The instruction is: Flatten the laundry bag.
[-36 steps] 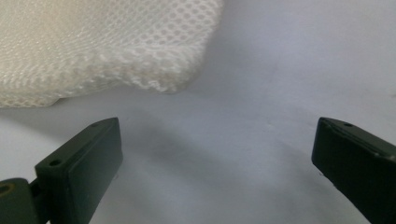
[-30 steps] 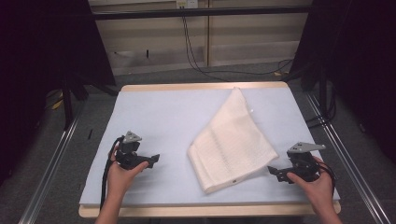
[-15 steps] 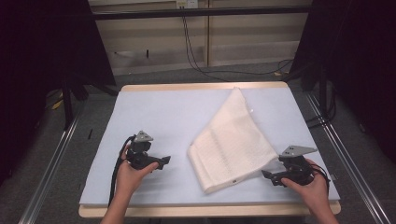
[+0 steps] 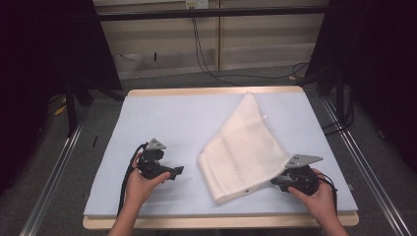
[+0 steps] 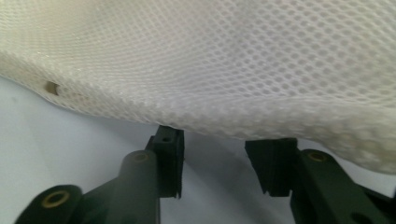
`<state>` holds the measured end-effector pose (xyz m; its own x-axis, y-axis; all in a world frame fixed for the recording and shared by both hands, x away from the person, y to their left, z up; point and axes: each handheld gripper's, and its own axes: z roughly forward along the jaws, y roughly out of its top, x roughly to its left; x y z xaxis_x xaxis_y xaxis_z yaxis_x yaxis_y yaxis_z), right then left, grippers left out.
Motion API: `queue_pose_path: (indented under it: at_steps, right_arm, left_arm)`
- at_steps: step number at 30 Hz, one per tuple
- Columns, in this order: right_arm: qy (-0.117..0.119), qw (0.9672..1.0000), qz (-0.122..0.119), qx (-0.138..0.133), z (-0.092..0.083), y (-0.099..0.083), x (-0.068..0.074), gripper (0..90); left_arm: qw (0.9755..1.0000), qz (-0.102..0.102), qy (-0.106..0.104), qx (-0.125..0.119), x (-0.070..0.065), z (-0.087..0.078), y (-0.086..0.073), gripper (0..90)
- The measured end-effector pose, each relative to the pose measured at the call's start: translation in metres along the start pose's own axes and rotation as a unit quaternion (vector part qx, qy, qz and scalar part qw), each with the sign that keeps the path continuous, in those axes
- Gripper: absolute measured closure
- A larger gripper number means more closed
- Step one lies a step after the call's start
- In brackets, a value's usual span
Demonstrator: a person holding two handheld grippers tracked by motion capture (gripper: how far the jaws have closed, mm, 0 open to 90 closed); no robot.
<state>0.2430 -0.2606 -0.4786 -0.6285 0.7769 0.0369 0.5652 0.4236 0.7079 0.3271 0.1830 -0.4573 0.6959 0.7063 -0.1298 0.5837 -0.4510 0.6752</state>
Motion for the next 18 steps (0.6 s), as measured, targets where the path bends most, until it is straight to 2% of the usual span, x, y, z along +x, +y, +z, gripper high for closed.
queue_pose_path:
  at_steps: [1,2,4,6,12,13,14,15,16,18]
  right_arm:
    - [0.001,1.0000,-0.001,-0.003,0.000,0.001,0.001,63.8]
    - [0.001,1.0000,-0.001,-0.003,0.000,0.001,0.001,63.8]
    - [0.017,0.9998,-0.009,-0.011,0.001,0.001,0.004,71.6]
    - [0.021,0.9996,-0.012,-0.013,0.001,0.002,0.006,76.4]
    - [0.038,0.9988,-0.009,-0.031,0.002,0.002,0.008,83.3]
    - [0.040,0.9987,-0.006,-0.031,0.001,0.003,0.008,83.4]
    - [0.043,0.9986,-0.005,-0.032,0.002,0.003,0.009,82.2]
    - [0.043,0.9985,0.001,-0.033,0.002,0.003,0.009,77.2]
    - [0.046,0.9984,0.011,-0.031,0.002,0.002,0.010,70.1]
    - [0.041,0.9984,0.021,-0.033,0.001,0.002,0.012,66.9]
  left_arm:
    - [1.0000,0.000,-0.004,0.000,-0.001,0.001,0.000,3.9]
    - [1.0000,0.000,-0.004,0.000,-0.001,0.001,0.000,3.9]
    - [0.9998,0.007,-0.017,0.003,-0.007,0.001,0.003,4.0]
    - [0.9996,0.012,-0.024,-0.001,-0.011,0.002,0.006,4.3]
    - [0.9983,0.028,-0.052,-0.003,-0.030,0.005,0.012,4.4]
    - [0.9979,0.035,-0.055,0.000,-0.032,0.006,0.013,4.5]
    - [0.9976,0.030,-0.062,-0.003,-0.035,0.008,0.014,4.6]
    - [0.9973,0.037,-0.064,0.002,-0.037,0.010,0.014,4.6]
    - [0.9974,0.037,-0.062,0.002,-0.039,0.011,0.014,4.6]
    - [0.9967,0.042,-0.068,0.010,-0.042,0.013,0.014,4.6]
